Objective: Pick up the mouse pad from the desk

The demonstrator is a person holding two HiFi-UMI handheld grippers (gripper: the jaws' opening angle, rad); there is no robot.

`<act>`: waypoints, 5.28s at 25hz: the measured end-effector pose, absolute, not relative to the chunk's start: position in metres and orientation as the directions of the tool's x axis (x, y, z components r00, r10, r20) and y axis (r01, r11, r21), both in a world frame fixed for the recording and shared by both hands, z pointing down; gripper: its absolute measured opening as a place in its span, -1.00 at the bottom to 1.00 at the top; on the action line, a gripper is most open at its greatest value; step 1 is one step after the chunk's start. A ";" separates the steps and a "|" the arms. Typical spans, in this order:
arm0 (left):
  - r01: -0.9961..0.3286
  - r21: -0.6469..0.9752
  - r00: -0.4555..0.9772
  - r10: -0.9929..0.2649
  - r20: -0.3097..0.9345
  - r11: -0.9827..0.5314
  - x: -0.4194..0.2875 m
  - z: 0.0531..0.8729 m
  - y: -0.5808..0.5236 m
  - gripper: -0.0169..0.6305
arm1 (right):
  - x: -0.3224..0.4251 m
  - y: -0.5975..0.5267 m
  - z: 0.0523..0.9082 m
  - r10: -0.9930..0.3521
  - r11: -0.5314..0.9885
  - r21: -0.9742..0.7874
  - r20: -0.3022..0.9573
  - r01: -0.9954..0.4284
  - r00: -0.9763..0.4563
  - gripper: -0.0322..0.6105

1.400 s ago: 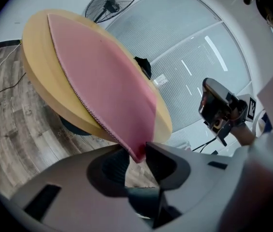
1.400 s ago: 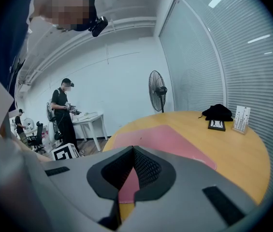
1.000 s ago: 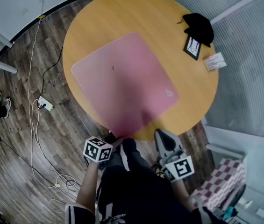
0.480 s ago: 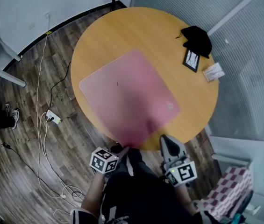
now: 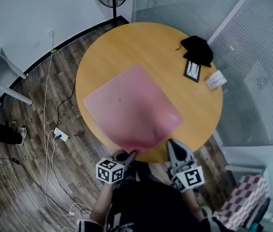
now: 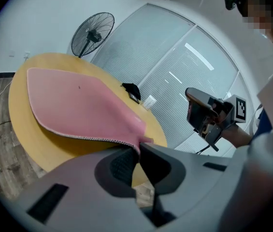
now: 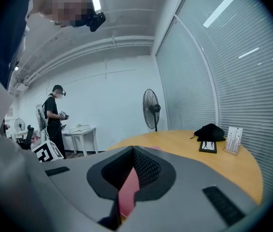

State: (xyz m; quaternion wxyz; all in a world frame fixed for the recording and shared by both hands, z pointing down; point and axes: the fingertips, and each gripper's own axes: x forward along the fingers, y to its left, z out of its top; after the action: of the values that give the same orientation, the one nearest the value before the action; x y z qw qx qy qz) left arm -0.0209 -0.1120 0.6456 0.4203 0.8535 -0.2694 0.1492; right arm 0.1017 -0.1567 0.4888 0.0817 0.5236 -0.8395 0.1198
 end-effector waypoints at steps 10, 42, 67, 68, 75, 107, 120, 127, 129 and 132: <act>-0.610 0.607 0.791 -0.437 0.429 -0.508 -0.015 0.619 -0.155 -0.89 | 0.113 -0.175 0.469 -0.887 0.404 -0.094 0.203 -0.910 -0.414 -0.89; -0.660 0.280 0.751 -0.628 0.205 -0.697 -0.007 0.442 -0.375 -0.89 | 0.149 -0.212 0.402 -0.949 0.312 -0.013 0.054 -0.950 -0.312 -0.89; -0.717 0.017 0.697 -0.715 0.055 -0.697 -0.022 0.290 -0.466 -0.89 | 0.159 -0.230 0.367 -0.955 0.295 0.011 -0.001 -0.955 -0.295 -0.89; -0.717 -0.001 0.696 -0.716 0.053 -0.697 -0.022 0.284 -0.467 -0.90 | 0.160 -0.230 0.367 -0.956 0.294 0.010 -0.003 -0.956 -0.294 -0.89; -0.740 -0.058 0.671 -0.741 -0.002 -0.670 -0.037 0.239 -0.467 -0.89 | 0.167 -0.225 0.361 -0.957 0.289 0.006 -0.031 -0.957 -0.289 -0.89; -0.842 -0.074 0.538 -0.825 -0.172 -0.534 -0.143 0.176 -0.262 -0.90 | 0.157 -0.219 0.290 -0.916 0.369 0.031 -0.159 -0.929 -0.369 -0.89; -0.861 -0.078 0.508 -0.848 -0.152 -0.502 -0.137 0.189 -0.172 -0.89 | 0.149 -0.178 0.262 -0.903 0.390 0.048 -0.173 -0.919 -0.393 -0.89; -0.893 -0.053 0.450 -0.887 -0.105 -0.447 -0.138 0.207 -0.150 -0.89 | 0.148 -0.157 0.260 -0.903 0.403 0.053 -0.142 -0.914 -0.406 -0.89; -0.897 -0.040 0.442 -0.893 -0.087 -0.440 -0.137 0.213 -0.148 -0.89 | 0.150 -0.151 0.264 -0.906 0.402 0.054 -0.125 -0.914 -0.405 -0.89; -0.901 -0.031 0.434 -0.898 -0.075 -0.433 -0.137 0.220 -0.144 -0.89 | 0.153 -0.145 0.272 -0.910 0.397 0.048 -0.107 -0.916 -0.400 -0.89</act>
State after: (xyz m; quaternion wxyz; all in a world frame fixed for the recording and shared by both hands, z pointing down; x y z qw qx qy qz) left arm -0.1368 -0.1438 0.2202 -0.0329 0.8462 -0.5314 -0.0237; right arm 0.1533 -0.1448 0.2722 -0.0319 0.5468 -0.8352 -0.0495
